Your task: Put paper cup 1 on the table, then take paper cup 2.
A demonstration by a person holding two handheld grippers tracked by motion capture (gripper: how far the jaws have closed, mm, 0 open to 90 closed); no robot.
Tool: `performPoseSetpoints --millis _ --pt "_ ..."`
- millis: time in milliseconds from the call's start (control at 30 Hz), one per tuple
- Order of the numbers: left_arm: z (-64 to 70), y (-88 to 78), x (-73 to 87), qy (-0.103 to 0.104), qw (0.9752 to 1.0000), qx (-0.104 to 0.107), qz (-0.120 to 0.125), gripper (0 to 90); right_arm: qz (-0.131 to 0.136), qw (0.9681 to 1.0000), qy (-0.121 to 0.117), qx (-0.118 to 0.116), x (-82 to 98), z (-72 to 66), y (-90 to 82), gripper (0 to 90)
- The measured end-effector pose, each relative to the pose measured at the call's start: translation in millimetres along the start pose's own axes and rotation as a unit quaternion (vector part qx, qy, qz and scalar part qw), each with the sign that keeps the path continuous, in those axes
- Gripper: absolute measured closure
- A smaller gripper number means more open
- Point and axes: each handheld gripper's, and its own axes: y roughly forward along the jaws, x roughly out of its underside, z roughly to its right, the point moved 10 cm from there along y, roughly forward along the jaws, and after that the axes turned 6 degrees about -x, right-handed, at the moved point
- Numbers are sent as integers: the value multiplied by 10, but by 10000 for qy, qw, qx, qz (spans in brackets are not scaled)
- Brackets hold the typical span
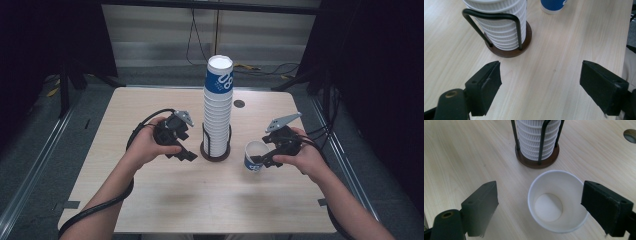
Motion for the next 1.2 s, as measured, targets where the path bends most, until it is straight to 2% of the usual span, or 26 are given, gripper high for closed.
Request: performPoseSetpoints --millis 33,67,100,233,267,467,500,633,933,1000,1200 --pt "-28 -18 -15 -63 10000 2 34 172 6 10000 -22 -16 -16 -2 23 133" --pt "-53 -35 -7 -10 10000 17 -28 172 9 10000 -42 -53 -40 -12 46 133" --pt "-65 -47 -23 -133 9999 1 25 172 13 10000 -58 -46 -57 -13 50 133" --pt "-148 -145 -66 -142 9999 -51 28 172 57 9999 -88 -66 -137 -30 86 133" --pt "-147 -165 -94 -221 9997 -60 91 172 41 9999 -97 -94 -142 -39 96 133" --pt "-206 -281 -214 -57 9998 -151 75 171 15 9998 -176 -118 -189 -60 144 133" --pt "-212 -291 -242 -124 9997 -186 119 171 26 9998 -182 -123 -199 -60 147 133" --pt "-246 -345 -317 -25 9998 -161 84 171 45 9997 -193 -109 -241 -44 148 133" --pt "-306 -457 -560 -29 9996 -190 230 171 166 9996 -192 -149 -395 -34 113 133" --pt "-327 -485 -596 74 9996 -240 148 171 199 9995 -194 -141 -437 -34 112 133" --pt "-366 -534 -762 65 9993 -286 225 171 285 9993 -220 -112 -581 -35 128 133"
